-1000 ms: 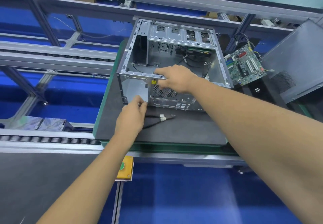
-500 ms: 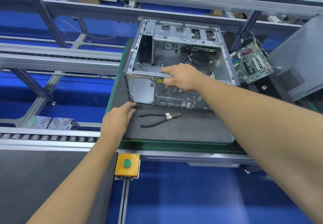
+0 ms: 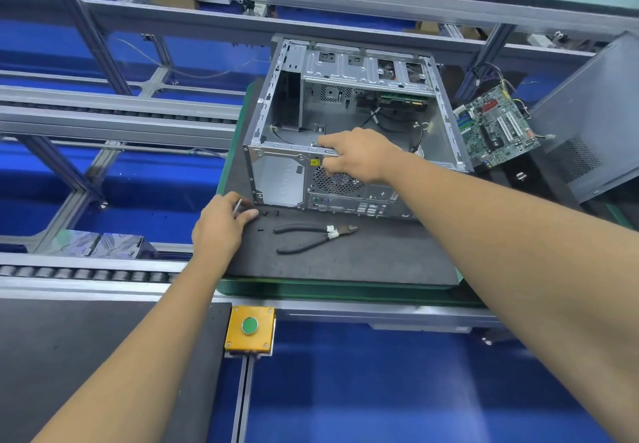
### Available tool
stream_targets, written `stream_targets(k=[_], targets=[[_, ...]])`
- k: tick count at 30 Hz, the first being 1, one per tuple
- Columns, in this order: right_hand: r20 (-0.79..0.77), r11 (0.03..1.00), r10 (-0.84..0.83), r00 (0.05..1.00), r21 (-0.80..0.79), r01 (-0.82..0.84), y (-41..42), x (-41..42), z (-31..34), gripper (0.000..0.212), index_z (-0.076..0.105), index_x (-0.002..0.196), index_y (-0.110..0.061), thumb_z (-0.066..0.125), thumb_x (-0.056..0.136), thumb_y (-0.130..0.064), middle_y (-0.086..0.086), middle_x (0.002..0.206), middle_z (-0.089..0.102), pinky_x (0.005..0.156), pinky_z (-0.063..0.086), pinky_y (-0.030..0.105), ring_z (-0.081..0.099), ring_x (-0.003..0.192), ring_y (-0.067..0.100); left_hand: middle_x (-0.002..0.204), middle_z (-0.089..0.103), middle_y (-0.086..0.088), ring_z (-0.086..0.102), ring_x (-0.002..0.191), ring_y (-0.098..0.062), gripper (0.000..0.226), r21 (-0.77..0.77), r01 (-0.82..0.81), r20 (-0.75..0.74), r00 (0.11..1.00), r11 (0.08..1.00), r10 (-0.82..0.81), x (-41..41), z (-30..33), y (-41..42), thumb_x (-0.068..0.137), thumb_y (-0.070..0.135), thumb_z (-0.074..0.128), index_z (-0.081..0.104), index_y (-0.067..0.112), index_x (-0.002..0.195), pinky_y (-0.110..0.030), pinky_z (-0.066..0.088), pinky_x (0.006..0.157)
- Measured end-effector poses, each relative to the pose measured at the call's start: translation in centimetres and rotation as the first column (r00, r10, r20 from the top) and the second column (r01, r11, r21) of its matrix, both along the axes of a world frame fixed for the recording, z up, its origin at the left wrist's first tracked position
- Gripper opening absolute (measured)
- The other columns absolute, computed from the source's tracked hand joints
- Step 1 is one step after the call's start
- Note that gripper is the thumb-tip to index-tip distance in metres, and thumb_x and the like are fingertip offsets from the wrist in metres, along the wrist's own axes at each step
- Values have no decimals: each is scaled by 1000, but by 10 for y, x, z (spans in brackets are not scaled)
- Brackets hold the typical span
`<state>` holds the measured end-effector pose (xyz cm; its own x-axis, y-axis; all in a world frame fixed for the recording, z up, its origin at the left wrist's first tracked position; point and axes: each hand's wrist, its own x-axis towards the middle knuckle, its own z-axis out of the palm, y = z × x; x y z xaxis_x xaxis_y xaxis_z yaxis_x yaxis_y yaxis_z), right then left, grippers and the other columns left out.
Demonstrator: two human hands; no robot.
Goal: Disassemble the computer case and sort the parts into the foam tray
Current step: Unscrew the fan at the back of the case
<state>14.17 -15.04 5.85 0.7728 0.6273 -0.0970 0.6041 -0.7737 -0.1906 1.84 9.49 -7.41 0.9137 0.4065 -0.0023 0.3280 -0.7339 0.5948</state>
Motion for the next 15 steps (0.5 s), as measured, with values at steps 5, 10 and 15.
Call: stream_targets(k=[5,10,15], targets=[[-2,1000,-4,1000,-10,4,1,-2,2,16,53,90,-24,58,86,-39,2,60,52,56,34,36,51,62,17,82,67,-9,57,45,-11,23,-408,-130,71,982,903,174,11,-1,9,98,39,67,58,20,107,-27,42,44],[3,1000,-7,1000,-1,7,0,-2,1,13,52,89,-26,56,86,-38,0,56,51,56,36,35,52,60,17,90,56,-10,52,63,-16,26,-734,-170,7,966,658,258,36,3,11,98,26,70,47,16,107,-25,39,37],[6,1000,-1,1000,-4,1,0,-3,2,15,54,94,-25,56,87,-39,2,58,51,58,38,36,52,61,19,120,52,-11,56,95,-25,32,-517,-130,66,979,846,191,40,-7,2,98,21,67,49,15,124,-33,51,73]])
